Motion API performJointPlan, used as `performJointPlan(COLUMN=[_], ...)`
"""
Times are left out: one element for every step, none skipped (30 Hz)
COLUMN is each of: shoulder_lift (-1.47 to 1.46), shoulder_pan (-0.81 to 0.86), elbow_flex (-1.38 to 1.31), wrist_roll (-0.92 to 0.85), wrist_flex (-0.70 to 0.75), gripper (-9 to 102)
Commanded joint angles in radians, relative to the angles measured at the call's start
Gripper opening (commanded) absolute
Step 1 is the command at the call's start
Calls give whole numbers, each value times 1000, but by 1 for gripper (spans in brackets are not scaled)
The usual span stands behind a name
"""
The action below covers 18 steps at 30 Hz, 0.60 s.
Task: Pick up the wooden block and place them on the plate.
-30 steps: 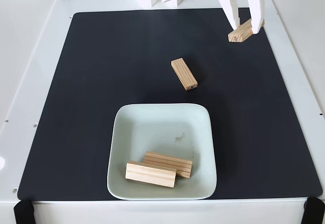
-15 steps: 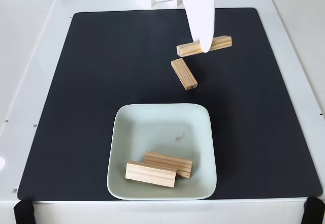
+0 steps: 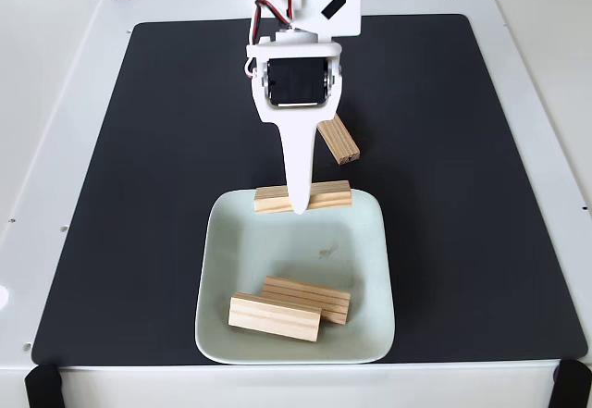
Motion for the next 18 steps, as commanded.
performJointPlan(shoulder_lift=[-15,-32,-49,-67,-87,-106,-126,-143,-158,-173,-187,-199,-210,-218,-224,-229,-232,-233], shoulder_pan=[26,31,34,34,32,31,28,25,23,21,21,21,21,21,21,20,20,20], elbow_flex=[-66,-71,-81,-98,-120,-143,-167,-190,-215,-236,-259,-276,-290,-301,-307,-313,-314,-314], wrist_roll=[-6,-3,0,2,3,3,3,5,5,5,5,5,5,5,5,5,5,5], wrist_flex=[-3,-9,-12,-12,-12,-12,-12,-12,-12,-12,-12,-12,-12,-11,-11,-11,-12,-12], gripper=[0,0,0,0,0,0,0,0,0,0,0,0,0,0,0,0,0,0])
